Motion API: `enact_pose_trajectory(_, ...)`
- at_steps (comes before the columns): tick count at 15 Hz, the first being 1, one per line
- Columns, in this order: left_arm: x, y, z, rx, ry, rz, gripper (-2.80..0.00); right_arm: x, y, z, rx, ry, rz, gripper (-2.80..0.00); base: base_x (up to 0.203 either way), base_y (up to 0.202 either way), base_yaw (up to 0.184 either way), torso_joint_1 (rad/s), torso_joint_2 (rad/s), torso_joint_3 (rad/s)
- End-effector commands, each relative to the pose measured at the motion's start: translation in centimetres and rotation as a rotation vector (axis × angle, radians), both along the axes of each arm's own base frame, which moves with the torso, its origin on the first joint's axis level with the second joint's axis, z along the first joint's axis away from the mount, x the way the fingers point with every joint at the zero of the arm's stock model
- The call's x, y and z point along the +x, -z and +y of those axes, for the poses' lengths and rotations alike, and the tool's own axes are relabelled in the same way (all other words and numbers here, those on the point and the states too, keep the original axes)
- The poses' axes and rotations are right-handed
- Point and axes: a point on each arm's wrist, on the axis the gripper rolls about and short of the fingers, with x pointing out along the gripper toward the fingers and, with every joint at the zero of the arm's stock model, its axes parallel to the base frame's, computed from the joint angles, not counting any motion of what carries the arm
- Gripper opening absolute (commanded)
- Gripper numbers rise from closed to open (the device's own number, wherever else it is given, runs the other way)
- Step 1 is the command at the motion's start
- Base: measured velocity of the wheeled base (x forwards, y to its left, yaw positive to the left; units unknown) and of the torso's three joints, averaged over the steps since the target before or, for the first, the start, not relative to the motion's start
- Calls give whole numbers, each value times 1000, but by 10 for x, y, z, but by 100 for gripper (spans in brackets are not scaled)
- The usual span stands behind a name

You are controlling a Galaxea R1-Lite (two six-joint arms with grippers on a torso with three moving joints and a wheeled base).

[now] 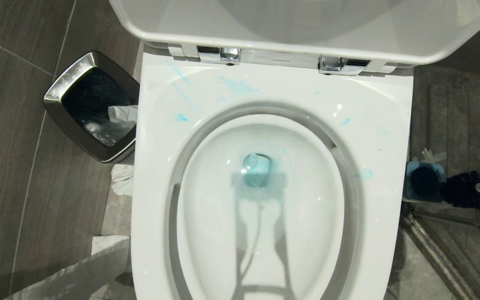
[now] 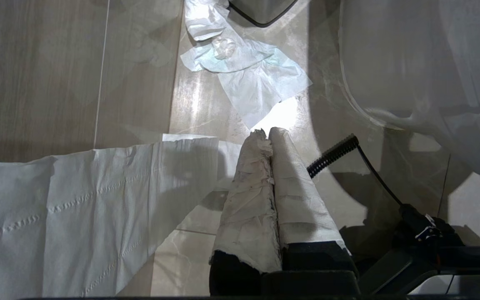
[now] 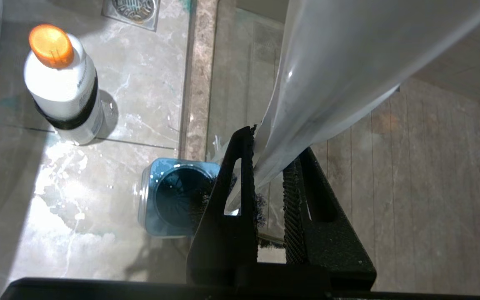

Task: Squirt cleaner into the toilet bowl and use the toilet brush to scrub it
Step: Scrub the toilet bowl

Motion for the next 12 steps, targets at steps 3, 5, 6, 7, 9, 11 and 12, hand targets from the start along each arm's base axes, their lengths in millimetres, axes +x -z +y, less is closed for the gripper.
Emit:
enact_pose_trajectory(3, 1, 2, 0, 0, -1, 8, -280, -31, -48, 5, 32, -24, -26, -280, 0, 0, 0, 0, 0, 0)
enact_pose_trajectory(5, 1, 2, 0, 0, -1, 8, -280, -45, -67, 8, 119, -61, 10, -280, 0, 0, 0, 0, 0, 0)
enact_pose_trajectory(6, 1, 2, 0, 0, -1, 8, -280, -54, -72, 10, 167, -85, 31, -280, 0, 0, 0, 0, 0, 0)
enact_pose_trajectory(7, 1, 2, 0, 0, -1, 8, -280, -61, -76, 12, 195, -117, 45, -280, 0, 0, 0, 0, 0, 0)
enact_pose_trajectory(9, 1, 2, 0, 0, 0, 8, -280, -67, -78, 13, 200, -143, 38, -280, 0, 0, 0, 0, 0, 0)
enact_pose_trajectory(11, 1, 2, 0, 1, 1, 8, -280, -68, -82, 13, 198, -140, 25, -280, 0, 0, 0, 0, 0, 0)
enact_pose_trajectory(12, 1, 2, 0, 1, 2, 8, -280, -72, -84, 14, 193, -142, 11, -280, 0, 0, 0, 0, 0, 0)
